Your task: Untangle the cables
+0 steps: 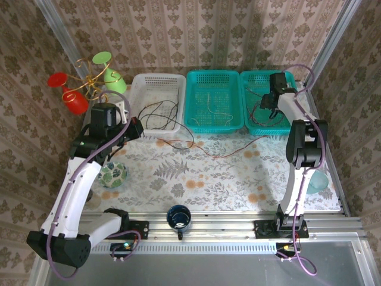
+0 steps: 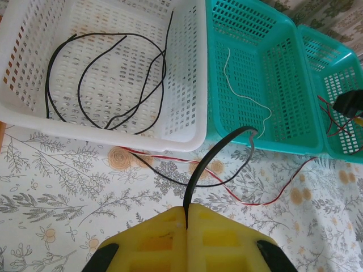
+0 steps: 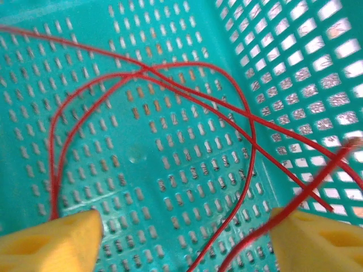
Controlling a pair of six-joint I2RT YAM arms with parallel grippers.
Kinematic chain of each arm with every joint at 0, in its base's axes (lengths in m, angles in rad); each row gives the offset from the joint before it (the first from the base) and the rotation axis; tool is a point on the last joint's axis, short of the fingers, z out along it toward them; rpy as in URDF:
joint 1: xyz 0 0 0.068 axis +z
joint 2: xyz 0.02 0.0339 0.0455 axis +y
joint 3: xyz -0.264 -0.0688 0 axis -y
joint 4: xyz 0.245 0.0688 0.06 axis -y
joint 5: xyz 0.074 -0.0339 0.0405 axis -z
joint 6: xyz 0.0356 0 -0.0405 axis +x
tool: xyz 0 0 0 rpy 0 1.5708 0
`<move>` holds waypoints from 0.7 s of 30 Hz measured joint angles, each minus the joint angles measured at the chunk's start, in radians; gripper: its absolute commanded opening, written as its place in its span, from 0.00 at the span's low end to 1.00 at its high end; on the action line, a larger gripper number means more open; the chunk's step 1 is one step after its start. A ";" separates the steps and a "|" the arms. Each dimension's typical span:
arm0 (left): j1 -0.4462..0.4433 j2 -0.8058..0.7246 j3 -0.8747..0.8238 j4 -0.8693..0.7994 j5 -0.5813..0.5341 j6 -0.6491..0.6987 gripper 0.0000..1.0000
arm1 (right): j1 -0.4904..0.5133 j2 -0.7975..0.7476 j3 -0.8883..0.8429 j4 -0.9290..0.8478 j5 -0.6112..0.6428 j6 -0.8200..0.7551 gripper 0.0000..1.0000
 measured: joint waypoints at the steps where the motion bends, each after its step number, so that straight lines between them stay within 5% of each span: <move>1: -0.003 0.000 0.005 -0.003 -0.001 0.000 0.00 | 0.000 -0.022 0.000 -0.002 0.000 -0.003 1.00; 12: -0.005 0.018 0.126 -0.043 -0.012 0.012 0.00 | 0.000 -0.218 -0.003 -0.002 0.011 -0.026 1.00; 21: -0.005 0.123 0.381 -0.080 -0.020 0.062 0.00 | 0.002 -0.351 -0.098 0.009 -0.029 -0.025 1.00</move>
